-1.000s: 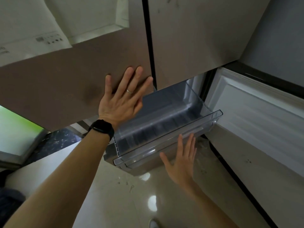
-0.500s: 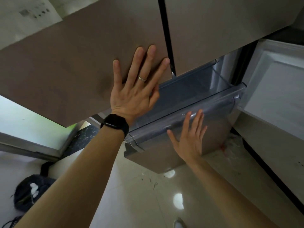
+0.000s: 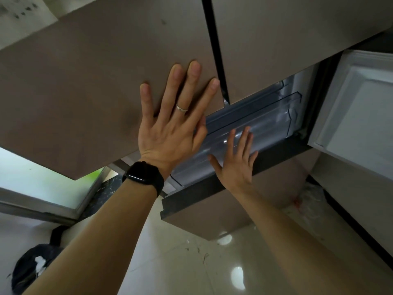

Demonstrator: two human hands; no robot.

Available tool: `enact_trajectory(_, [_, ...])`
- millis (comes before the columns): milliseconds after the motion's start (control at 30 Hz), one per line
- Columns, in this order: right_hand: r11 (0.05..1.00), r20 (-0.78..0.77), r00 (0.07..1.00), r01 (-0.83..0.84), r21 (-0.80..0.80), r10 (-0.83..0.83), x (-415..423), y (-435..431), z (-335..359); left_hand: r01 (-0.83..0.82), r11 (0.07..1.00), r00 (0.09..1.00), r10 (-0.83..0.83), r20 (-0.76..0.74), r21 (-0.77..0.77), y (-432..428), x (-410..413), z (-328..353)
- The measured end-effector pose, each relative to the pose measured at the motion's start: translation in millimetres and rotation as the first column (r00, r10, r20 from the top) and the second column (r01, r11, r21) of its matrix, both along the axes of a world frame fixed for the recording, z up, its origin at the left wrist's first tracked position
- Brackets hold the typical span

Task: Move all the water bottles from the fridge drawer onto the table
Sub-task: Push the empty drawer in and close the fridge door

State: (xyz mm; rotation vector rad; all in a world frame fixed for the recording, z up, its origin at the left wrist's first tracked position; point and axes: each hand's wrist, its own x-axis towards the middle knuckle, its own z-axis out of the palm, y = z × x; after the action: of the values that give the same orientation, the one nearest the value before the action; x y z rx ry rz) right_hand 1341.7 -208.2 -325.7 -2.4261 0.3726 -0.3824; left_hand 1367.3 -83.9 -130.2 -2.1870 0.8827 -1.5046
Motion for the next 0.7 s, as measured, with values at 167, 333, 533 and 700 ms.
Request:
enact_trajectory(167, [1.000,-0.024,1.000,0.008,-0.010,-0.008,20.2,1.2,-1.3,-0.001,1.000,1.000,0.001,0.019,-0.004,0.0,2.0,-2.8])
enact_trajectory(333, [0.998,-0.094,0.995,-0.025,-0.055,0.020,43.2,-3.3,2.6,-0.014,1.000,1.000,0.015,0.021,-0.016,0.7,3.6,-5.4])
enact_trajectory(533, [0.995,-0.166,0.984,-0.081,-0.067,0.069,38.1,-8.4,10.0,0.011,1.000,1.000,-0.011,0.002,-0.018,0.0,3.3,-6.4])
enact_trajectory(700, [0.977,-0.253,0.954,-0.189,-0.099,0.159,21.1,-24.8,34.3,0.001,1.000,0.995,-0.001,-0.095,-0.004,0.2,0.3,-4.9])
